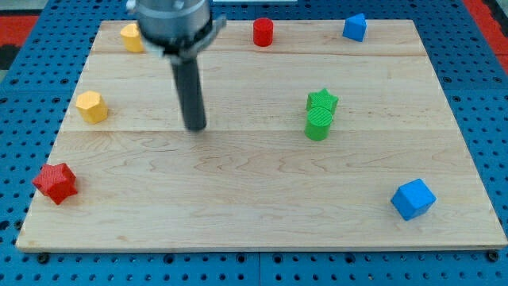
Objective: Push the yellow hexagon diagonal to the green blocks
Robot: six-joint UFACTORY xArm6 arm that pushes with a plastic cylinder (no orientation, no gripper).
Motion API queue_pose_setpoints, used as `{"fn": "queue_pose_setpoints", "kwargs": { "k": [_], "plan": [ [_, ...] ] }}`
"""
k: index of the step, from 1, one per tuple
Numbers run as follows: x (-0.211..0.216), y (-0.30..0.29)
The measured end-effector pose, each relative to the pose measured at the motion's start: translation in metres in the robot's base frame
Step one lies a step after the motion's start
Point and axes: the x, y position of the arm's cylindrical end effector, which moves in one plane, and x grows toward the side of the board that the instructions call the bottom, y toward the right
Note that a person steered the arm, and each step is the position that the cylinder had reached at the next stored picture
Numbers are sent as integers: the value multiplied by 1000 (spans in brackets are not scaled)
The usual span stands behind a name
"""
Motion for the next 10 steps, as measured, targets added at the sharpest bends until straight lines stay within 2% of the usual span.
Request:
{"fn": "queue_pose_setpoints", "kwargs": {
  "k": [1,2,3,4,5,6,7,8,9,10],
  "plan": [
    [8,-86],
    [-51,-99],
    [-23,-108],
    [-23,-177],
    [-87,-160],
    [-133,-121],
    [-90,-132],
    [-62,-78],
    [-65,-32],
    [-94,-1]
  ]
}}
